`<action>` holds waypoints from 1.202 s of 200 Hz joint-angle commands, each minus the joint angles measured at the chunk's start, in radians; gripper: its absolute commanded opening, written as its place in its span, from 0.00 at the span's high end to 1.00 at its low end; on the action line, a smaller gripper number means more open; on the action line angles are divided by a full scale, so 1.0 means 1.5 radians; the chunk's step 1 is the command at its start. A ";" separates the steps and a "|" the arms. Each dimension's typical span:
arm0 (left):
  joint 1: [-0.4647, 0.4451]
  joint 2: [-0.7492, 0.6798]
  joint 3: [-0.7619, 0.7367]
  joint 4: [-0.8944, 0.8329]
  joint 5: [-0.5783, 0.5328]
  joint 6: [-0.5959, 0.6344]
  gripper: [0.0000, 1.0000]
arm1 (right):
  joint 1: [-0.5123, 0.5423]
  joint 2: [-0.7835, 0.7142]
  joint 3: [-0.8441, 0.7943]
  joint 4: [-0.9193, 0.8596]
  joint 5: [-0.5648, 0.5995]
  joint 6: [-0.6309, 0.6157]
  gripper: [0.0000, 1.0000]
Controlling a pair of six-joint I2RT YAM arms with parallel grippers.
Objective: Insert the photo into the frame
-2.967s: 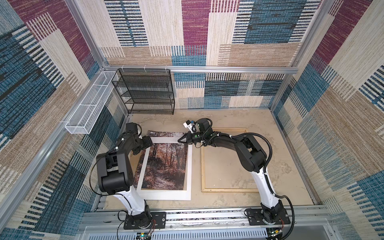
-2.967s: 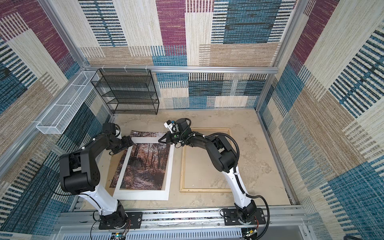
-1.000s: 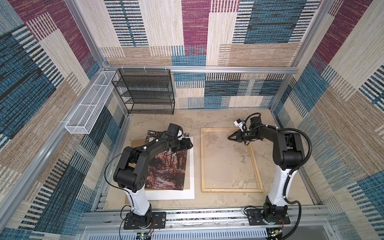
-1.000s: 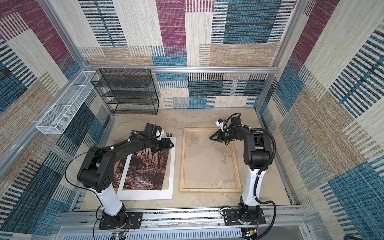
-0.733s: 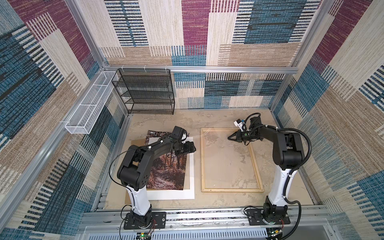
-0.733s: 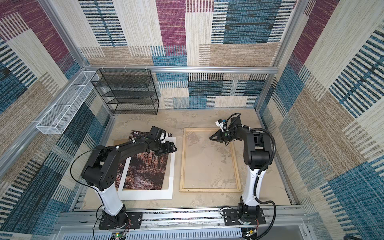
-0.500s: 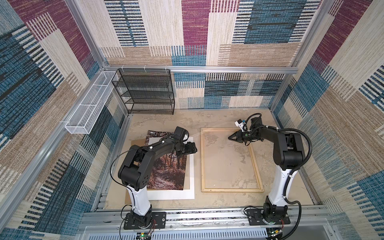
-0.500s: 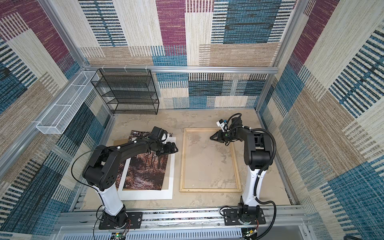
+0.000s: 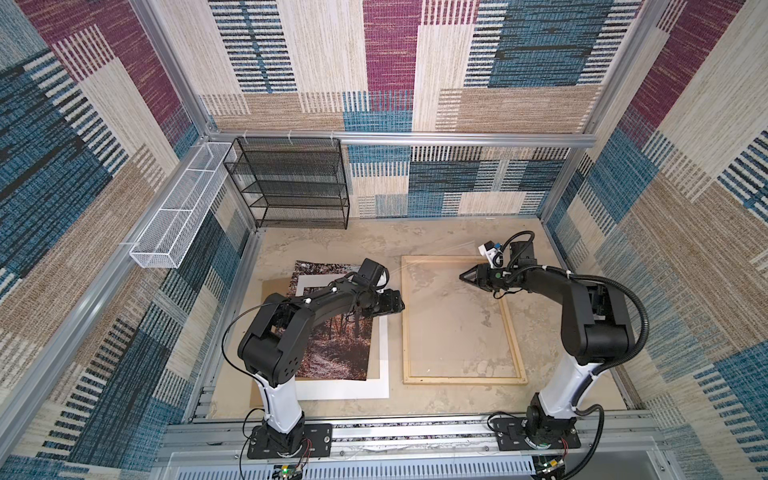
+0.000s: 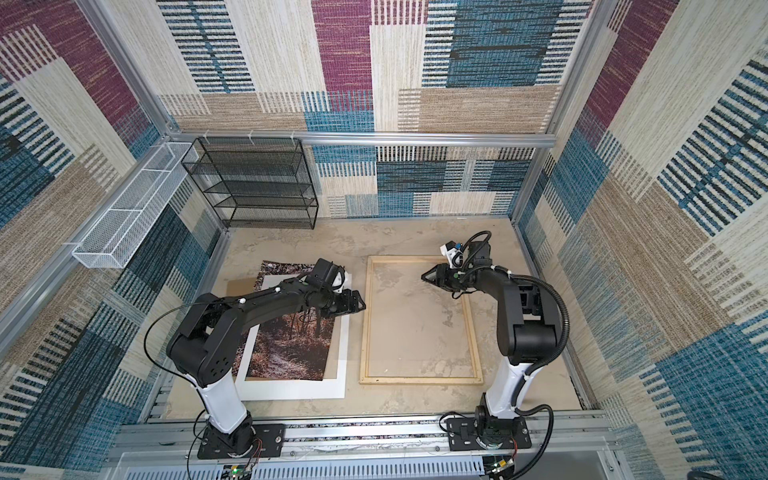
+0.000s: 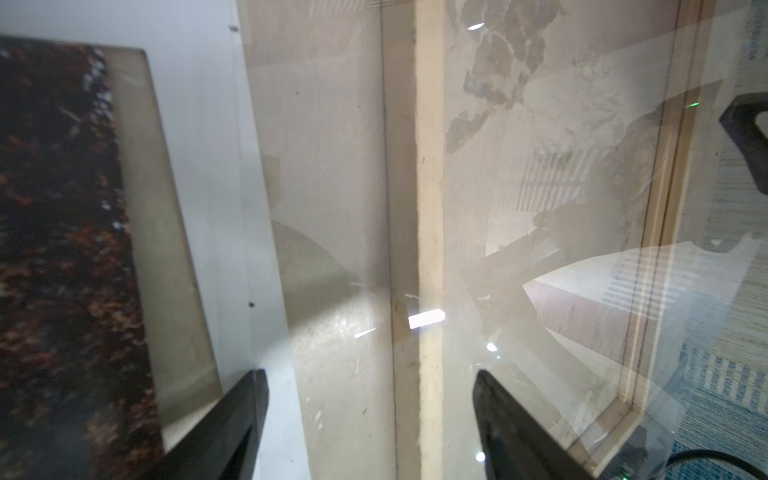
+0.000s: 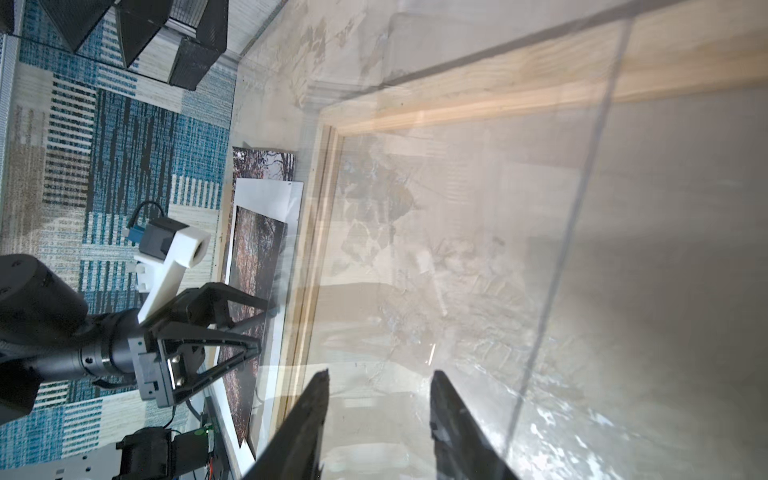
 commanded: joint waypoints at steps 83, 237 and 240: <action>-0.036 -0.071 -0.111 0.155 -0.061 -0.100 0.27 | 0.001 -0.093 -0.090 0.057 0.081 0.078 0.62; -0.098 -0.037 -0.073 0.162 -0.024 -0.106 0.29 | -0.028 -0.181 -0.134 0.004 0.148 0.057 0.52; -0.100 -0.036 -0.072 0.162 -0.024 -0.106 0.29 | -0.032 -0.180 -0.135 0.003 0.146 0.053 0.53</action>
